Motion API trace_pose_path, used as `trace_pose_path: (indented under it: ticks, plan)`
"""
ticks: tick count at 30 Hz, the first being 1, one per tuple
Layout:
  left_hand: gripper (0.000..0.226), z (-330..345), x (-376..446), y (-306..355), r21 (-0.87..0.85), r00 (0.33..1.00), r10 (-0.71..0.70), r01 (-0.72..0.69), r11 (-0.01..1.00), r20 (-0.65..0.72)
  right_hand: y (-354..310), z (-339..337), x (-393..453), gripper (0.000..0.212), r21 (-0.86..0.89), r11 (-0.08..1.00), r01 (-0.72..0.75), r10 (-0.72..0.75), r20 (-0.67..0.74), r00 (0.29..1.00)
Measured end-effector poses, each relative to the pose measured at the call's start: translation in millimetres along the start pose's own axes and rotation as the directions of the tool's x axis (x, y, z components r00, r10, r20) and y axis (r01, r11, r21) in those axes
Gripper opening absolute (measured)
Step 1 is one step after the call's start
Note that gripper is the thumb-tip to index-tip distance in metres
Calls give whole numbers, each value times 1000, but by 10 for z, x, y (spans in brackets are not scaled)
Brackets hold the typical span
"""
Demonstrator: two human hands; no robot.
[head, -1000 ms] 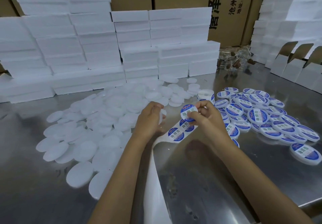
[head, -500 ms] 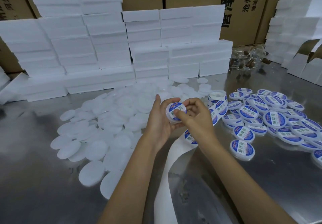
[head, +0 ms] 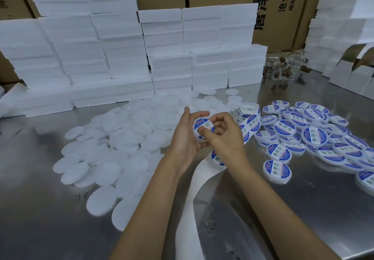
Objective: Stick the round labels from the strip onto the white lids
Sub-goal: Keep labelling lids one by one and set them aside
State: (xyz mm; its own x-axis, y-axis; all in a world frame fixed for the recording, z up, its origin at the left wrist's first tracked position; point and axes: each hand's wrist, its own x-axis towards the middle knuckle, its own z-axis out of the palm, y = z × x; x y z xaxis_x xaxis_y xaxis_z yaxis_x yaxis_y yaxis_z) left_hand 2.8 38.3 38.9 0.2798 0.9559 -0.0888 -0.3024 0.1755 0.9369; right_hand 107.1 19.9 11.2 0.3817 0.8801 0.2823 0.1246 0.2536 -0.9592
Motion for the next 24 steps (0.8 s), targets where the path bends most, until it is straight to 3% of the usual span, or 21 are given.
trace_pose_path:
  ticks: [12, 18, 24]
  plan:
    - [46, 83, 0, -88, 79, 999, 29, -27, 997, -24, 36, -35, -32, 25, -269, 962, 39, -52, -42, 998]
    - [47, 70, 12, -72, 2, 998, 1, -1, 1000, -63, 58, -71, -12, 66, -386, 922, -4, -20, -59, 998]
    - [49, 84, -12, -50, -69, 999, 53, -53, 996, 7, 90, -82, -55, 53, -459, 889, -1, 0, -1, 1000]
